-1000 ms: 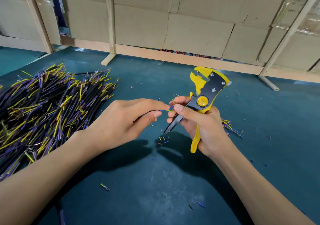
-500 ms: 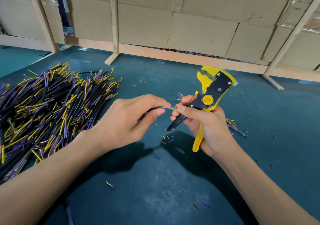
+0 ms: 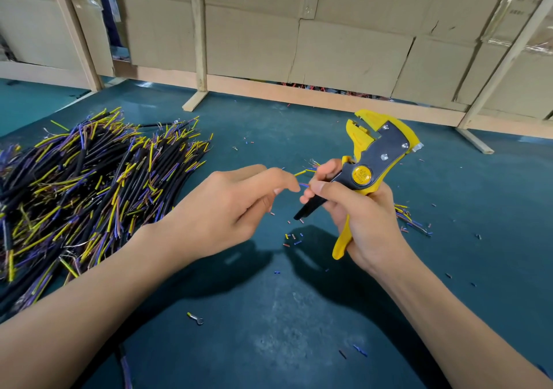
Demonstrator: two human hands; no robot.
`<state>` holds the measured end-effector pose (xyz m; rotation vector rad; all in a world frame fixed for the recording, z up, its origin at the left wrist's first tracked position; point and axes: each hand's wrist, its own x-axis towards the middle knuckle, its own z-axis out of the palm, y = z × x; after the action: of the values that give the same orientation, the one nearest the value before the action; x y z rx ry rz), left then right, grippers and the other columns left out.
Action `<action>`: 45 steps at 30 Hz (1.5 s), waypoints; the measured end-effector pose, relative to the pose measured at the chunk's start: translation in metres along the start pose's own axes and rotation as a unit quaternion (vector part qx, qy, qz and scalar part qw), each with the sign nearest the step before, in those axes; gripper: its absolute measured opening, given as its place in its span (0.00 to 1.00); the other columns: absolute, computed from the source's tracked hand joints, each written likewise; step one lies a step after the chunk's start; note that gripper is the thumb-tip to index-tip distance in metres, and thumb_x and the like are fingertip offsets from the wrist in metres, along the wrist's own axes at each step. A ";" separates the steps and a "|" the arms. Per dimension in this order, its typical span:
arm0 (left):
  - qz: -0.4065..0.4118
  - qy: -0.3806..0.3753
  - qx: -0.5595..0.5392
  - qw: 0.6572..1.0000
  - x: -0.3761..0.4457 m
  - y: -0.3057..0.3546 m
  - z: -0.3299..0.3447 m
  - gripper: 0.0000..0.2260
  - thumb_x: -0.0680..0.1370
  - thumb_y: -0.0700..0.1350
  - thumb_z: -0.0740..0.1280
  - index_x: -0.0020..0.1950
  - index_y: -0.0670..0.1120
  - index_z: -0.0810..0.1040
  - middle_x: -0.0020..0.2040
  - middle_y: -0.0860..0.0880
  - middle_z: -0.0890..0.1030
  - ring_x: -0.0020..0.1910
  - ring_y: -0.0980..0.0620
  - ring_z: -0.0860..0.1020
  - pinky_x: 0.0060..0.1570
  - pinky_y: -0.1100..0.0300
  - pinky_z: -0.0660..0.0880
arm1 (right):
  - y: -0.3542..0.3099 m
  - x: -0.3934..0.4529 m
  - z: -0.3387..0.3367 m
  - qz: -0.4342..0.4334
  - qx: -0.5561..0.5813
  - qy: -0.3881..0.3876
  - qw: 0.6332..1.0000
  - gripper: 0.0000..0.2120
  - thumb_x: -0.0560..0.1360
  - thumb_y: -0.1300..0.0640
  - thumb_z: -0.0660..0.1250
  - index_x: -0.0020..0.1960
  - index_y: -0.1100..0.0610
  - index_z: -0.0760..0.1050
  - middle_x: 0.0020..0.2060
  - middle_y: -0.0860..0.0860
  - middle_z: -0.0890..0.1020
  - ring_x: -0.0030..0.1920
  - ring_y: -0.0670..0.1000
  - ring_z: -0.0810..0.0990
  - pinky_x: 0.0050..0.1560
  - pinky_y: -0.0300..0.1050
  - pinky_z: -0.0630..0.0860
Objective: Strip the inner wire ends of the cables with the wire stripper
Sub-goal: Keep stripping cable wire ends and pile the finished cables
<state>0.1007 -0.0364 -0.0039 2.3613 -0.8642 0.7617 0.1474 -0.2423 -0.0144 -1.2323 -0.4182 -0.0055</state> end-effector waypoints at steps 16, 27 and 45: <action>-0.082 0.040 -0.014 0.996 -0.001 0.007 0.015 0.10 0.85 0.46 0.59 0.65 0.56 0.74 0.37 0.55 0.76 0.35 0.55 0.76 0.36 0.57 0.75 | -0.005 0.001 0.000 -0.028 -0.026 0.012 0.999 0.08 0.68 0.67 0.72 0.42 0.55 0.79 0.34 0.58 0.81 0.39 0.61 0.79 0.50 0.56 0.78; -0.157 0.022 -0.064 0.985 -0.002 0.007 0.016 0.03 0.80 0.52 0.64 0.52 0.56 0.74 0.44 0.64 0.76 0.34 0.51 0.72 0.35 0.62 0.70 | -0.001 -0.002 0.004 -0.003 -0.049 -0.026 0.998 0.08 0.64 0.65 0.73 0.40 0.57 0.78 0.34 0.60 0.79 0.41 0.63 0.77 0.50 0.57 0.77; -0.317 0.036 -0.252 0.914 0.007 0.019 0.026 0.03 0.80 0.49 0.63 0.48 0.51 0.71 0.36 0.50 0.85 0.19 0.45 0.71 0.21 0.65 0.64 | 0.008 -0.013 0.013 -0.214 -0.392 0.042 0.894 0.07 0.73 0.49 0.67 0.47 0.40 0.70 0.35 0.40 0.77 0.36 0.43 0.75 0.39 0.32 0.69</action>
<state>0.0999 -0.0682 -0.0128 1.9409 -0.1808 0.2995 0.1334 -0.2304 -0.0225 -1.8978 -0.6366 -0.6623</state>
